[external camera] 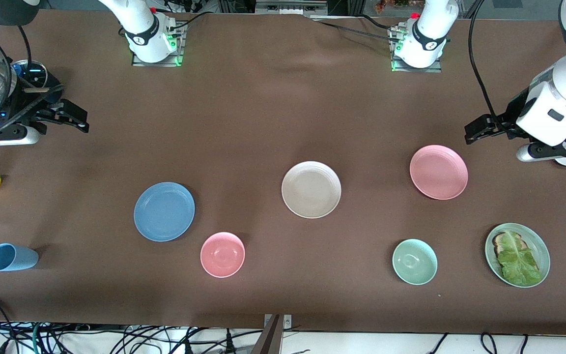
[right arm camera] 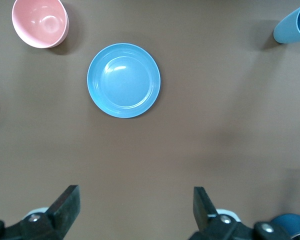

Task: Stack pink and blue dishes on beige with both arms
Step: 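Move the left gripper out toward the pink plate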

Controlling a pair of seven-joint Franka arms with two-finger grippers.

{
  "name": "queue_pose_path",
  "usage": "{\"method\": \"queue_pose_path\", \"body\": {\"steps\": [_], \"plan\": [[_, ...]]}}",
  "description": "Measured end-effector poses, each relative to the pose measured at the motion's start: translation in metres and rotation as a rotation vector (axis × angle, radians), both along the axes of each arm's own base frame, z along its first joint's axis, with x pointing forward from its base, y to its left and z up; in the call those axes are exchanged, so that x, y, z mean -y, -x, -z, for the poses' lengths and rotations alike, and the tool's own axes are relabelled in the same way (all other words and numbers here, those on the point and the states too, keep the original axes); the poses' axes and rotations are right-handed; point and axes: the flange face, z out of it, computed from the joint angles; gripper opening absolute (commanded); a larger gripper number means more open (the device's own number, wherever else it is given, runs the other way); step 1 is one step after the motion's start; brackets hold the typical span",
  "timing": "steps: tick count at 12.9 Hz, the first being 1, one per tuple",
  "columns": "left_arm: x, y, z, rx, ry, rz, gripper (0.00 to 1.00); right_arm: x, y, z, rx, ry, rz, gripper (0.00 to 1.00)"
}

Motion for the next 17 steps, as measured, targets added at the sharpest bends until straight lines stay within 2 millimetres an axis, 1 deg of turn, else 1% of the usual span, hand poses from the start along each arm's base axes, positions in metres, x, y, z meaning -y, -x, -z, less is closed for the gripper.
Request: {"method": "queue_pose_path", "body": {"steps": [8, 11, 13, 15, 16, 17], "plan": [[0.000, -0.001, 0.001, 0.004, 0.001, 0.000, 1.00, 0.000, 0.003, -0.005, 0.005, 0.000, 0.000, 1.00], [0.005, 0.000, 0.001, 0.002, 0.001, 0.008, 1.00, 0.000, 0.003, -0.005, 0.004, 0.000, 0.000, 1.00], [0.009, -0.001, 0.010, -0.014, 0.000, 0.014, 1.00, 0.000, 0.003, -0.005, 0.003, 0.000, 0.000, 1.00], [0.008, -0.002, 0.022, -0.038, 0.000, 0.010, 1.00, 0.001, 0.003, -0.004, -0.002, 0.000, 0.002, 1.00], [0.003, -0.005, 0.028, -0.052, 0.017, -0.003, 1.00, 0.002, 0.003, -0.004, -0.003, 0.001, 0.004, 1.00], [-0.008, -0.007, 0.034, -0.067, 0.050, -0.023, 1.00, 0.003, 0.003, -0.004, -0.003, 0.001, 0.005, 1.00]]}}
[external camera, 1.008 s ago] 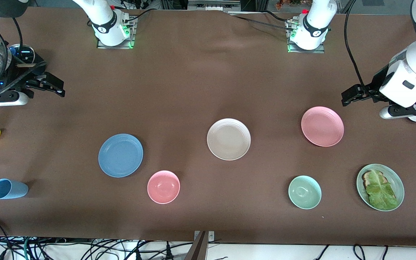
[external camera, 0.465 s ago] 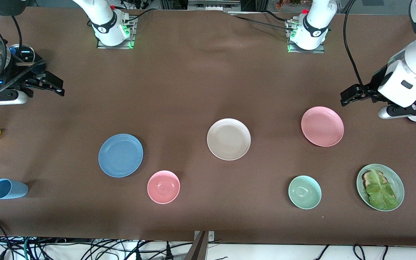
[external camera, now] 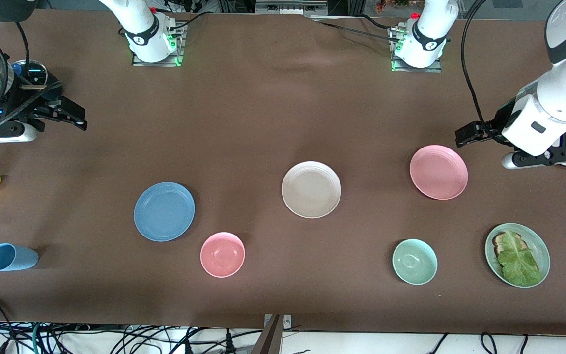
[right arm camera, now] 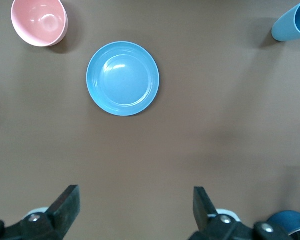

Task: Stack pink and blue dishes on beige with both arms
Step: 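Move the left gripper out toward the pink plate, then lower the left gripper to the pink plate rim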

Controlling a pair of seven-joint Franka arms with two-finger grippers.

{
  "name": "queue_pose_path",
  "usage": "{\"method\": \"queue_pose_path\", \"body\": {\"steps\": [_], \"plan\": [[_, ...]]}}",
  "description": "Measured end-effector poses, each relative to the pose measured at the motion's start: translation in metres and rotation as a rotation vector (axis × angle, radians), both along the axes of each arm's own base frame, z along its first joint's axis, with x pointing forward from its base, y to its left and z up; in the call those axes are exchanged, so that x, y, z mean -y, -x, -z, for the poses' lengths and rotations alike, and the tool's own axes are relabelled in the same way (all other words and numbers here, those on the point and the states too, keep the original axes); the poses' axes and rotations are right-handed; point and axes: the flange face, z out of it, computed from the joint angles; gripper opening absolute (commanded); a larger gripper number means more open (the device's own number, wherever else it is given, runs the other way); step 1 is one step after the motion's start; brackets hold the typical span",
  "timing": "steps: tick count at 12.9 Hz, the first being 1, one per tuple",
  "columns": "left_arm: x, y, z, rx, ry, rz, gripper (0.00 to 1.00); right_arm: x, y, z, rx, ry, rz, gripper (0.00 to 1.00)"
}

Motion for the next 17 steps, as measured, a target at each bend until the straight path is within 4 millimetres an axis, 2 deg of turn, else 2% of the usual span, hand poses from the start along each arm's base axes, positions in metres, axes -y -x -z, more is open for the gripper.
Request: {"method": "queue_pose_path", "body": {"steps": [5, 7, 8, 10, 12, 17], "plan": [[-0.105, -0.008, 0.046, -0.053, 0.210, 0.022, 1.00, 0.000, 0.000, 0.000, 0.000, 0.000, 0.000, 1.00], [-0.140, -0.008, 0.070, -0.069, 0.271, 0.034, 1.00, 0.000, 0.000, 0.000, 0.000, 0.000, 0.000, 1.00], [-0.151, -0.009, 0.082, -0.080, 0.283, 0.037, 1.00, 0.000, 0.000, 0.000, 0.000, 0.000, 0.000, 1.00], [-0.163, -0.015, 0.106, -0.096, 0.275, 0.030, 1.00, 0.000, 0.000, 0.000, 0.000, 0.000, 0.000, 1.00], [-0.173, -0.019, 0.126, -0.118, 0.192, 0.053, 1.00, 0.000, 0.000, 0.000, -0.001, 0.000, 0.000, 1.00], [-0.176, -0.027, 0.148, -0.128, 0.171, 0.060, 1.00, 0.000, 0.000, 0.000, -0.001, 0.000, 0.000, 1.00]]}}
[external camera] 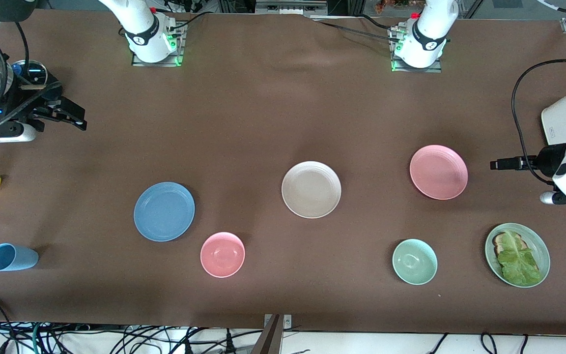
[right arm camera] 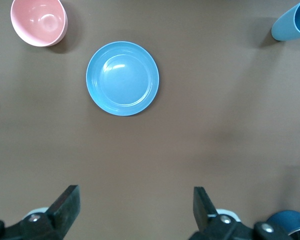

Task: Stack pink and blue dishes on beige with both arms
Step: 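Lower the left gripper to the pink plate rim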

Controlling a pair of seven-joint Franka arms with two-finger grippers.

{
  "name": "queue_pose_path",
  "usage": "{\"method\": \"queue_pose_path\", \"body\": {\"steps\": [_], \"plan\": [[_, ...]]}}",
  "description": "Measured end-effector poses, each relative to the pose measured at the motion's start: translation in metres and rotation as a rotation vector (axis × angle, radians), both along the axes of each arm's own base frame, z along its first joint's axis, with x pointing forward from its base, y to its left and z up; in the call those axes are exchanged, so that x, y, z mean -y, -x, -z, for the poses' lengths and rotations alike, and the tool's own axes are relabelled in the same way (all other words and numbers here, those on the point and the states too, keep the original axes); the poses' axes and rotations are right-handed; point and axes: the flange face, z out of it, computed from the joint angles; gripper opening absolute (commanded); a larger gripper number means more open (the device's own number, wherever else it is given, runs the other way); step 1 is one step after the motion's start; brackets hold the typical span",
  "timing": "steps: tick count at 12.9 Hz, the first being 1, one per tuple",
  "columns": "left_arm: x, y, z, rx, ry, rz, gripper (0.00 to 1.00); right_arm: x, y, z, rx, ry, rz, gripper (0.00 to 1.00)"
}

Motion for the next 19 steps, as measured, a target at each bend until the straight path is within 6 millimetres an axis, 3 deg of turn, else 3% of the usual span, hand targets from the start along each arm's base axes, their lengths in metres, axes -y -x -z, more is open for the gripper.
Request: {"method": "queue_pose_path", "body": {"steps": [4, 7, 11, 13, 19], "plan": [[-0.031, -0.005, 0.064, 0.052, 0.019, 0.037, 1.00, 0.000, 0.000, 0.000, 0.000, 0.000, 0.000, 1.00], [-0.052, 0.012, 0.111, 0.089, 0.052, 0.039, 1.00, 0.000, 0.000, 0.000, 0.000, 0.000, 0.000, 1.00], [-0.061, 0.041, 0.163, 0.147, 0.123, 0.025, 1.00, 0.000, 0.000, 0.000, 0.000, 0.000, 0.001, 1.00], [-0.063, 0.052, 0.179, 0.153, 0.132, 0.021, 1.00, 0.000, 0.000, 0.000, 0.000, 0.000, 0.001, 1.00], [-0.057, 0.077, 0.200, 0.207, 0.111, 0.000, 1.00, 0.000, 0.000, 0.000, 0.001, 0.000, 0.001, 1.00]]}}
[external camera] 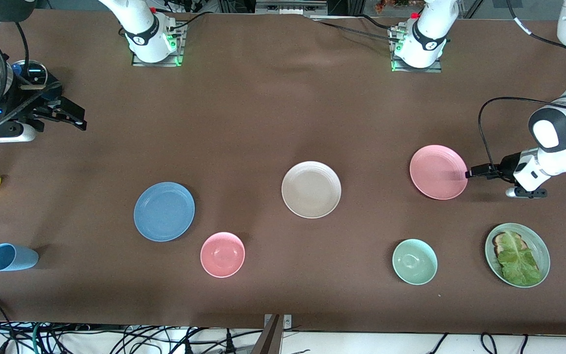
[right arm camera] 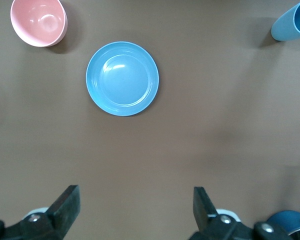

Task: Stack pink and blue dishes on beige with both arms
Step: 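Lower the left gripper to the pink plate rim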

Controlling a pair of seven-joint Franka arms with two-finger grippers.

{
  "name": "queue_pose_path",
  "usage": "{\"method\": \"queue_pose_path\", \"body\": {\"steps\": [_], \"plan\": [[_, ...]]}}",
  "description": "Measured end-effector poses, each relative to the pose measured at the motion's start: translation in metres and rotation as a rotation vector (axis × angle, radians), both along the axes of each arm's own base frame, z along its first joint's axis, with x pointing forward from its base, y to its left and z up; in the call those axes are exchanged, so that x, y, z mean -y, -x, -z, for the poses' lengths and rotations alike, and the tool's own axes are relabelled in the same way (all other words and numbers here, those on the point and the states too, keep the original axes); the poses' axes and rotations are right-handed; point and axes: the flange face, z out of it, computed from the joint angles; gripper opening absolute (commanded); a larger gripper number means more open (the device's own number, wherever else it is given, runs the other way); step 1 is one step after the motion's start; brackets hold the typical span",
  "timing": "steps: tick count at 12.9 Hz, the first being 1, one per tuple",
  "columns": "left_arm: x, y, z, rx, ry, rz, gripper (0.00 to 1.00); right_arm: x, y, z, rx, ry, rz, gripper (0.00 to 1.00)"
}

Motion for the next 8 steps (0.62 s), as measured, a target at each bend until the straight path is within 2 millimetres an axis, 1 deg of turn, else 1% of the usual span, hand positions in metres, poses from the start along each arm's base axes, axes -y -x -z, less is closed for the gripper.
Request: {"method": "queue_pose_path", "body": {"steps": [3, 5, 7, 8], "plan": [[0.008, 0.013, 0.017, 0.026, 0.005, -0.020, 1.00, 0.000, 0.000, 0.000, 0.000, 0.000, 0.000, 1.00], [0.014, 0.016, 0.021, 0.024, 0.023, -0.033, 0.96, 0.000, 0.000, 0.000, 0.000, 0.000, 0.000, 1.00], [0.016, 0.017, 0.022, 0.024, 0.028, -0.033, 0.96, 0.000, 0.000, 0.000, 0.000, 0.000, 0.000, 1.00], [0.018, 0.017, 0.023, 0.023, 0.034, -0.038, 0.89, 0.000, 0.000, 0.000, 0.000, 0.000, 0.000, 1.00]]}}
